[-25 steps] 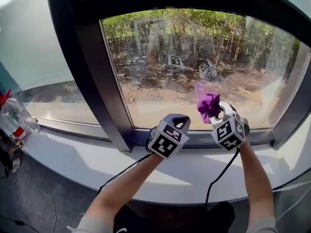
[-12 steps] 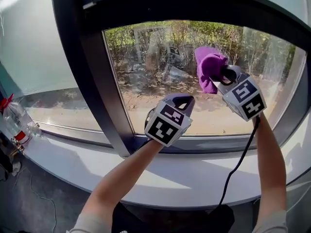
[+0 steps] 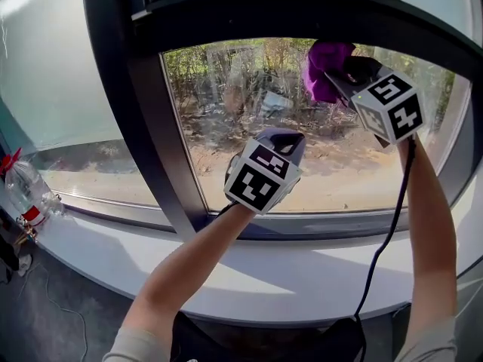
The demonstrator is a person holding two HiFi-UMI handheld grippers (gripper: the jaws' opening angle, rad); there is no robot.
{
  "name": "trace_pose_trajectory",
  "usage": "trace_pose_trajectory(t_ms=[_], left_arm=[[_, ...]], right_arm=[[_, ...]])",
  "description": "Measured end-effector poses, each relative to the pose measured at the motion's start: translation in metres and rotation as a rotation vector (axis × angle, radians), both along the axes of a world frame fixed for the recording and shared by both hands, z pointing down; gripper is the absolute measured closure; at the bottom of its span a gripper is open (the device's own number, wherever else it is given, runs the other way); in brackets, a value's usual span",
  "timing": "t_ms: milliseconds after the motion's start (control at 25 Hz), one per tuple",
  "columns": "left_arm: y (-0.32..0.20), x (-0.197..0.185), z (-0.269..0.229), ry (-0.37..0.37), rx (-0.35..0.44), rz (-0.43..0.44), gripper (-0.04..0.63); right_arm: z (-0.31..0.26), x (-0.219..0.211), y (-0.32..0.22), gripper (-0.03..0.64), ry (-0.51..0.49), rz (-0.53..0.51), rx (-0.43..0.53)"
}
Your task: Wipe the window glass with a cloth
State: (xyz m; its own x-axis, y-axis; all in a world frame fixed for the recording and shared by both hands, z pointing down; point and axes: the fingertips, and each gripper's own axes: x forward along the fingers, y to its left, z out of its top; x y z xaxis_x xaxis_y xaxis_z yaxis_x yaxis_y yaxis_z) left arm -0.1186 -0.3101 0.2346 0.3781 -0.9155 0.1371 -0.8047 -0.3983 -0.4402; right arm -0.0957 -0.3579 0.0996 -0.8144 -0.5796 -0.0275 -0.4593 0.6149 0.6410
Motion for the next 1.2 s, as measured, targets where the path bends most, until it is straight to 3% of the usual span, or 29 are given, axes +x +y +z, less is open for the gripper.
trace_pose_trajectory(t_ms=[280, 560, 840, 1200], left_arm=[[-0.006, 0.014, 0.001, 0.005, -0.001, 0.024, 0.595], [-0.015, 0.027, 0.031, 0.02, -0.041, 0.038, 0.595], [-0.018, 0.028, 0.077, 0.034, -0.095, 0.034, 0.595], [-0.018, 0.025, 0.158, 0.079, -0.199, 0.0, 0.595]], right_arm=[[-0.019, 0.041, -0.013, 0.511, -0.098, 0.077, 0.013], [0.01, 0.071, -0.028, 0.512, -0.131, 0.126, -0.009], [0.091, 0.077, -0.031, 0.512, -0.122, 0.134, -0.042], [0.249, 0.087, -0.043, 0.512, -0.051, 0.181, -0.151]])
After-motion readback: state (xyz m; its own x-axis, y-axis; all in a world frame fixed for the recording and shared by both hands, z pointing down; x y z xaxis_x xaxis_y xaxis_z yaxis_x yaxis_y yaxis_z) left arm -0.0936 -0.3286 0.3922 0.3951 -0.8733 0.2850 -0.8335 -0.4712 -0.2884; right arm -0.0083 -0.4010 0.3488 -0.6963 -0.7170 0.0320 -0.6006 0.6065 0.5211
